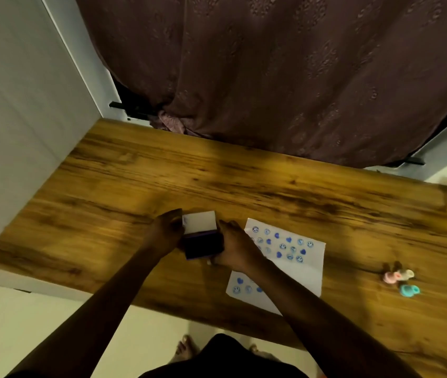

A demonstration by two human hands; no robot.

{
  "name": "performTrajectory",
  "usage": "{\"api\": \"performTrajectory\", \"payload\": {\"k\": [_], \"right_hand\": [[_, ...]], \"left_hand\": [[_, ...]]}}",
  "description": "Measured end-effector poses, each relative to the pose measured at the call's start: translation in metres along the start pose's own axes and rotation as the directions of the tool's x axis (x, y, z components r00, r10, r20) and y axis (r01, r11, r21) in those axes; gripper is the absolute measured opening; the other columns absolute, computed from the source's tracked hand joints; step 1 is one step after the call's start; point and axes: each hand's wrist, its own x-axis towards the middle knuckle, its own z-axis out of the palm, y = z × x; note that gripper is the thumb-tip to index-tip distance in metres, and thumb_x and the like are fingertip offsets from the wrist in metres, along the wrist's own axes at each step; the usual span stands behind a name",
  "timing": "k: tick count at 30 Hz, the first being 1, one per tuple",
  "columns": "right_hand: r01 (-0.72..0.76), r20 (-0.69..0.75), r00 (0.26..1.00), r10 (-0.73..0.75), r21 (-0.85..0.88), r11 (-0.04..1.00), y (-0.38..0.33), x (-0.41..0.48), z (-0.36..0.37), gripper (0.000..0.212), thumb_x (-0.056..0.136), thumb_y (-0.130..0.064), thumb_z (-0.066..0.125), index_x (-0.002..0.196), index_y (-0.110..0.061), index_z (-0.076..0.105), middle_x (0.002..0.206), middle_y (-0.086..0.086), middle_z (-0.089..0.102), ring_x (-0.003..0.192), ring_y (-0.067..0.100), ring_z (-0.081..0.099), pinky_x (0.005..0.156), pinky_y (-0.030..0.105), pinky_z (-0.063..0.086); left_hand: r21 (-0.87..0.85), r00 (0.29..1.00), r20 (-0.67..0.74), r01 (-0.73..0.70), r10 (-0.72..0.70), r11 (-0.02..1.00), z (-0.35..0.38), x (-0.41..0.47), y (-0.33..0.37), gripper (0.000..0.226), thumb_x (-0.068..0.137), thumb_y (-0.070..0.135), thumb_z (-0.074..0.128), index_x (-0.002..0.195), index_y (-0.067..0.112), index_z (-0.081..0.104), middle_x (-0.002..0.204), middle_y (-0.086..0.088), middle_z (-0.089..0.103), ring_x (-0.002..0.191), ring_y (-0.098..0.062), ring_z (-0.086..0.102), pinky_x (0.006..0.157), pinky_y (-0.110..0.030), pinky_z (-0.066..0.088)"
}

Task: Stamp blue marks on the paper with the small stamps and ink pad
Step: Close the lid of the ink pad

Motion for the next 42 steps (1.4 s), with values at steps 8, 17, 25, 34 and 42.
{"api": "performTrajectory", "payload": {"k": [8, 17, 25, 34, 42], "right_hand": [[-0.015, -0.018, 1.0, 0.015, -0.035, 0.999, -0.003, 0.01, 0.009, 0.096, 0.07, -0.034, 0.091, 0.152, -0.024, 0.042, 0.148, 0.007, 0.047, 0.137, 0.029, 0.05, 0.111, 0.043, 0.046], [-0.036, -0.052, 0.998, 0.035, -0.023, 0.999, 0.0, 0.013, 0.015, 0.095, 0.074, -0.036, 0.089, 0.153, -0.023, 0.039, 0.15, 0.007, 0.046, 0.14, 0.028, 0.048, 0.112, 0.042, 0.045], [-0.036, -0.07, 0.997, 0.033, -0.042, 0.998, 0.003, 0.009, 0.018, 0.107, 0.077, -0.038, 0.086, 0.161, -0.024, 0.021, 0.154, 0.009, 0.04, 0.139, 0.031, 0.05, 0.108, 0.042, 0.049], [-0.012, -0.096, 0.995, 0.013, 0.009, 1.0, 0.005, 0.008, 0.015, 0.1, 0.075, -0.034, 0.088, 0.157, -0.029, 0.03, 0.147, 0.008, 0.049, 0.135, 0.031, 0.053, 0.106, 0.044, 0.051], [-0.017, -0.081, 0.997, 0.013, -0.044, 0.999, 0.007, 0.008, 0.018, 0.098, 0.078, -0.039, 0.084, 0.158, -0.025, 0.029, 0.15, 0.006, 0.044, 0.137, 0.029, 0.05, 0.108, 0.042, 0.049]], "left_hand": [[0.181, 0.997, 0.0, -0.081, 0.083, 0.98, -0.004, 0.003, -0.001, 0.051, 0.091, 0.0, 0.065, 0.141, 0.011, 0.063, 0.133, -0.017, 0.071, 0.11, -0.034, 0.072, 0.086, -0.044, 0.061], [0.147, 0.998, 0.003, -0.061, 0.061, 0.987, -0.004, 0.007, -0.002, 0.053, 0.092, 0.005, 0.065, 0.144, 0.015, 0.06, 0.138, -0.014, 0.068, 0.112, -0.033, 0.072, 0.083, -0.046, 0.063], [0.159, 0.989, -0.056, -0.127, 0.137, 0.979, -0.002, 0.012, 0.0, 0.047, 0.086, -0.001, 0.075, 0.131, 0.012, 0.068, 0.118, -0.014, 0.068, 0.096, -0.031, 0.073, 0.066, -0.028, 0.054], [0.224, 0.964, -0.082, -0.23, 0.254, 0.947, -0.018, -0.006, 0.001, 0.047, 0.081, -0.004, 0.078, 0.125, 0.011, 0.071, 0.116, -0.009, 0.065, 0.09, -0.017, 0.069, 0.062, -0.017, 0.053], [0.285, 0.879, -0.127, -0.412, 0.46, 0.865, -0.013, -0.051, -0.001, 0.038, 0.088, -0.004, 0.072, 0.122, 0.012, 0.074, 0.115, -0.005, 0.07, 0.097, -0.016, 0.071, 0.082, -0.02, 0.058]]}}
